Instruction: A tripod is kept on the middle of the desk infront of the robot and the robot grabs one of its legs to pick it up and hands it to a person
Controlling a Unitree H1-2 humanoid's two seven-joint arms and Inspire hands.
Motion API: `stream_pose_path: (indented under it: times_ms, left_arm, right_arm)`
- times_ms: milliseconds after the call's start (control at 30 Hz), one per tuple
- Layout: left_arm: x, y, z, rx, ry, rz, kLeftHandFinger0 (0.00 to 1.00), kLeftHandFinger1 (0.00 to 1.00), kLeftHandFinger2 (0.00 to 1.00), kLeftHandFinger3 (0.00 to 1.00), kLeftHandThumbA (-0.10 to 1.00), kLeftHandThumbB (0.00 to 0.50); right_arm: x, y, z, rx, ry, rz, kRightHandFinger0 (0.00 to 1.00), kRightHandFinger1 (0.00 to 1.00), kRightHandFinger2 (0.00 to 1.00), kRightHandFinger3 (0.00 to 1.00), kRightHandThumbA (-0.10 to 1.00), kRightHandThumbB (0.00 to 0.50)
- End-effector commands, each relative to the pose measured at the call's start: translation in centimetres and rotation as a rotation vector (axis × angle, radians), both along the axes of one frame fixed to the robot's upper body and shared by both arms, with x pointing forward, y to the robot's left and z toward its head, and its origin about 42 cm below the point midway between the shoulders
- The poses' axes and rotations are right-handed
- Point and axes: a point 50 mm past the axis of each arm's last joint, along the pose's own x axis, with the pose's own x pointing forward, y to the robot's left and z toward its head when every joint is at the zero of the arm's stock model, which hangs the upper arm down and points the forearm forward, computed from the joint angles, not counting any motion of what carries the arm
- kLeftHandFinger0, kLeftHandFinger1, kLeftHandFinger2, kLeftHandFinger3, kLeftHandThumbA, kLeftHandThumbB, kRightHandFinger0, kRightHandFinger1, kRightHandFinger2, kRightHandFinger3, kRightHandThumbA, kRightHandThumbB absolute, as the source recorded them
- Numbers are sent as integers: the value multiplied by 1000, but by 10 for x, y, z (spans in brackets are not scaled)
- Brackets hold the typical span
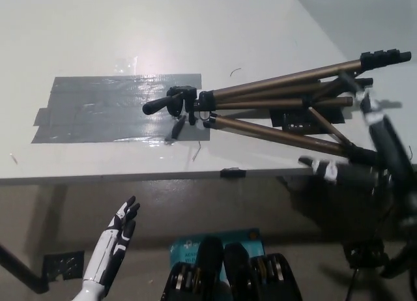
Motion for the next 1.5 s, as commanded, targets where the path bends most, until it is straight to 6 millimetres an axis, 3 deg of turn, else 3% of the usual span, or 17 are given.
stream_pose_path:
  times_ms: [0,233,600,733,1000,1233,1300,1333,1367,1400,1433,1467]
  left_arm:
    - [3,0,9,11,-68,-7,1000,1000,1000,1000,1000,161]
    - [7,2,13,27,-78,-10,1000,1000,1000,1000,1000,159]
    - [8,-1,16,33,-70,-21,1000,1000,1000,1000,1000,140]
    - [10,-2,17,25,-71,-26,1000,1000,1000,1000,1000,141]
    - [13,-2,19,41,-85,-37,1000,1000,1000,1000,1000,116]
    - [13,-1,22,36,-81,-43,1000,1000,1000,1000,1000,116]
    - [13,-1,21,43,-92,-44,1000,1000,1000,1000,1000,109]
    - [13,-1,21,39,-91,-44,1000,1000,1000,1000,1000,105]
    - [12,-2,21,35,-89,-42,1000,1000,1000,1000,1000,105]
    - [13,-2,22,35,-89,-43,1000,1000,1000,1000,1000,111]
    - [13,-2,22,40,-86,-42,1000,1000,1000,1000,1000,114]
    - [13,-3,22,40,-85,-42,1000,1000,1000,1000,1000,116]
  right_arm:
    - [44,3,59,-399,-144,-199,1000,1000,1000,1000,1000,419]
    - [92,17,79,-546,-91,-250,1000,1000,1000,1000,1000,411]
    - [148,34,76,-676,5,-286,1000,1000,1000,1000,1000,426]
    - [159,42,74,-705,12,-305,1000,1000,1000,1000,1000,408]
    - [176,50,66,-790,57,-310,1000,1000,1000,1000,1000,418]
    - [186,50,57,-865,120,-269,1000,1000,1000,1000,1000,464]
    - [187,52,56,-813,25,-283,1000,1000,1000,1000,817,448]
    - [187,52,55,-773,-66,-302,1000,1000,1000,1000,576,376]
    - [186,52,55,-735,-146,-318,1000,1000,1000,1000,490,341]
    - [185,53,54,-683,-205,-327,913,878,906,1000,238,281]
    - [181,55,54,-572,-334,-380,198,337,531,691,-86,216]
    - [179,57,54,-543,-414,-413,8,155,483,592,-99,227]
